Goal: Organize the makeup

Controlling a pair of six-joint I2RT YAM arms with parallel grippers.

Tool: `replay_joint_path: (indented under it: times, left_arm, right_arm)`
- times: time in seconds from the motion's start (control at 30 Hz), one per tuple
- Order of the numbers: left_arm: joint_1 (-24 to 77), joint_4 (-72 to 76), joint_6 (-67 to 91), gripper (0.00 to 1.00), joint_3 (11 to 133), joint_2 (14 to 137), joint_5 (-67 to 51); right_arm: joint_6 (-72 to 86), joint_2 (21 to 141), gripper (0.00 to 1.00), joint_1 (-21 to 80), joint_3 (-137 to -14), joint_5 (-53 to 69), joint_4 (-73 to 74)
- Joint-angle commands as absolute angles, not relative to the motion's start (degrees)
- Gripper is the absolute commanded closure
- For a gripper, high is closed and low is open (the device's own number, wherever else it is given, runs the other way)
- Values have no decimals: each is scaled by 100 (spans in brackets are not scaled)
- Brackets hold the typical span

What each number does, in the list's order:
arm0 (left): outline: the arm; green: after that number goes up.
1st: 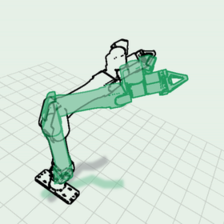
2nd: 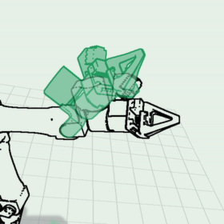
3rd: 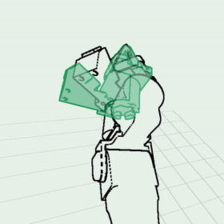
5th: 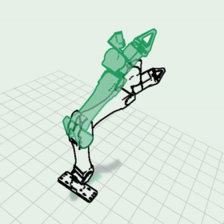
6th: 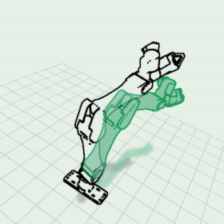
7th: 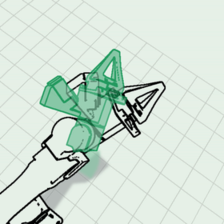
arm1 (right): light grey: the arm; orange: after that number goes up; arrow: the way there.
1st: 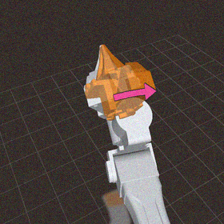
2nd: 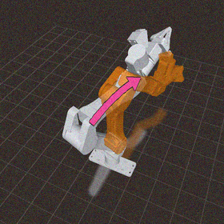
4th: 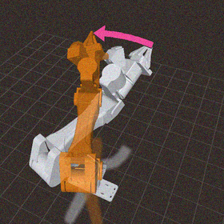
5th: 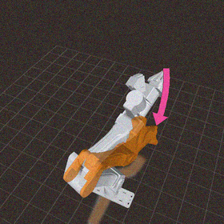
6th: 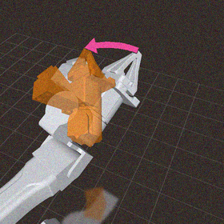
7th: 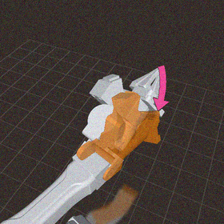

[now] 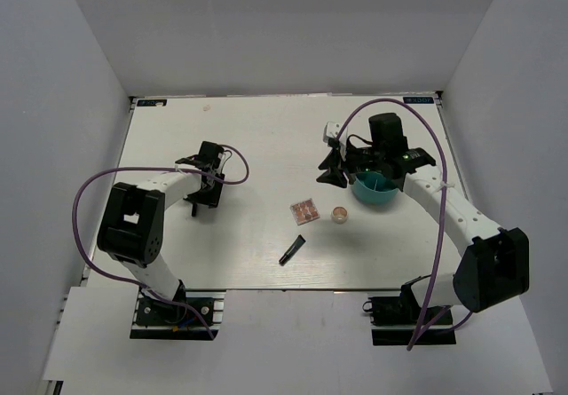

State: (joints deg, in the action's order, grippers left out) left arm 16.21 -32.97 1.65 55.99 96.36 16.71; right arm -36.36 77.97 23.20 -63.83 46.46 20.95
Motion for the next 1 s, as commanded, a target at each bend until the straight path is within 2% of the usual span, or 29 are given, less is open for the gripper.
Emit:
replay_joint_path:
  times: [0.0,0.33,0.47,0.97]
  left_arm:
    - [1626,-3384,220,39,5449,9984,967]
    - [1758,-3393,202,40,5546,9625,879]
    - [1697,-3497,281,40,5686,9492,1256]
    - [1644,-3700,817,41,6204,10494,1626]
  right_arm:
    - [-3595,7594,54,2276,-6407,4676,1925]
    - [-3568,7611,54,2250,-6407,4720,1898]
    - [-3525,7638,54,2276,-6398,4764,1828]
    - [-3507,7515,54,2250,-6310,4720,1819]
